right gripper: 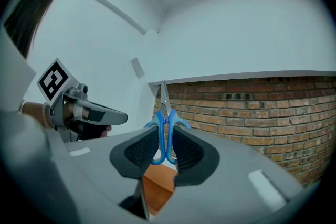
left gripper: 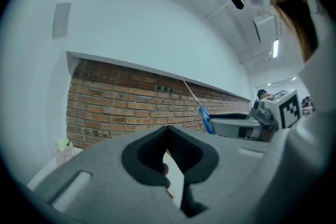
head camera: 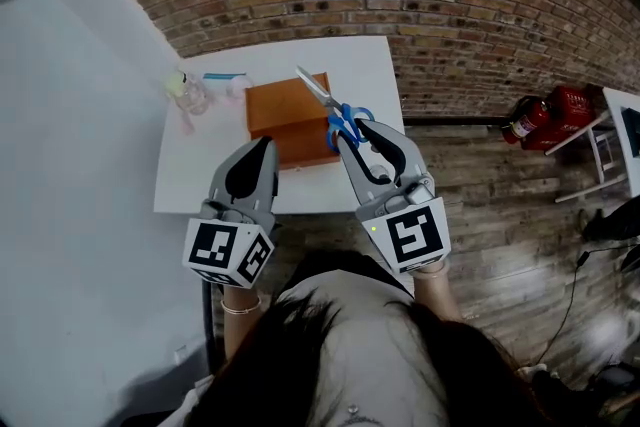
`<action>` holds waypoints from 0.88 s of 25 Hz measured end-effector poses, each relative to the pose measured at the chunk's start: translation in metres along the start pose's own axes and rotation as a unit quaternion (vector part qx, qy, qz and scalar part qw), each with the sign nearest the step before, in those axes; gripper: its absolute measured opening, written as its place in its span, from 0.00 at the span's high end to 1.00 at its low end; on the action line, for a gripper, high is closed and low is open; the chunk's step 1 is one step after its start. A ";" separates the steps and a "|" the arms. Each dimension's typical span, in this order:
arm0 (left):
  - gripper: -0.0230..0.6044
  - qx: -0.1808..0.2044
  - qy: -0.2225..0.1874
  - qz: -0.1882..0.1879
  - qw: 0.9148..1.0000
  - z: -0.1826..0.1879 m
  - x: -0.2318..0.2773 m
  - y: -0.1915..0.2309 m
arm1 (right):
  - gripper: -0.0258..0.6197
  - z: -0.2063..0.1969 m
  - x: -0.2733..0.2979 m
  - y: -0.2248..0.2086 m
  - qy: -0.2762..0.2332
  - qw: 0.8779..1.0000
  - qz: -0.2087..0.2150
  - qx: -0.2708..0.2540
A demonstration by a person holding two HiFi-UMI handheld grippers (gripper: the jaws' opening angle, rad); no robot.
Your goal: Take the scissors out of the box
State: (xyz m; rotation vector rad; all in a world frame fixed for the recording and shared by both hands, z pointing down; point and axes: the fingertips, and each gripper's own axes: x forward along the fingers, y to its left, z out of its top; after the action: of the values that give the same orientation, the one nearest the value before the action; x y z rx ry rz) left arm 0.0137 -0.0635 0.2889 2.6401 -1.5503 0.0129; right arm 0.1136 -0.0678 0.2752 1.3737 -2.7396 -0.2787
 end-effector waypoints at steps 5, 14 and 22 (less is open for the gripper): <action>0.96 0.000 -0.001 -0.007 1.000 -0.005 -0.007 0.006 | 0.81 0.001 0.004 0.010 -0.010 1.000 -0.004 0.004; 0.96 -0.004 0.003 -0.014 1.000 -0.003 -0.011 0.009 | 0.81 0.008 0.005 0.015 -0.011 1.000 -0.008 0.009; 0.96 -0.006 0.007 -0.023 1.000 -0.008 -0.018 0.013 | 0.81 0.009 0.007 0.025 -0.010 1.000 -0.010 0.012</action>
State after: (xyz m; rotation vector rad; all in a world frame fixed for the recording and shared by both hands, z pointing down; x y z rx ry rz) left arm -0.0062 -0.0536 0.2972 2.6594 -1.4809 0.0203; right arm 0.0884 -0.0576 0.2704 1.4126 -2.7553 -0.2636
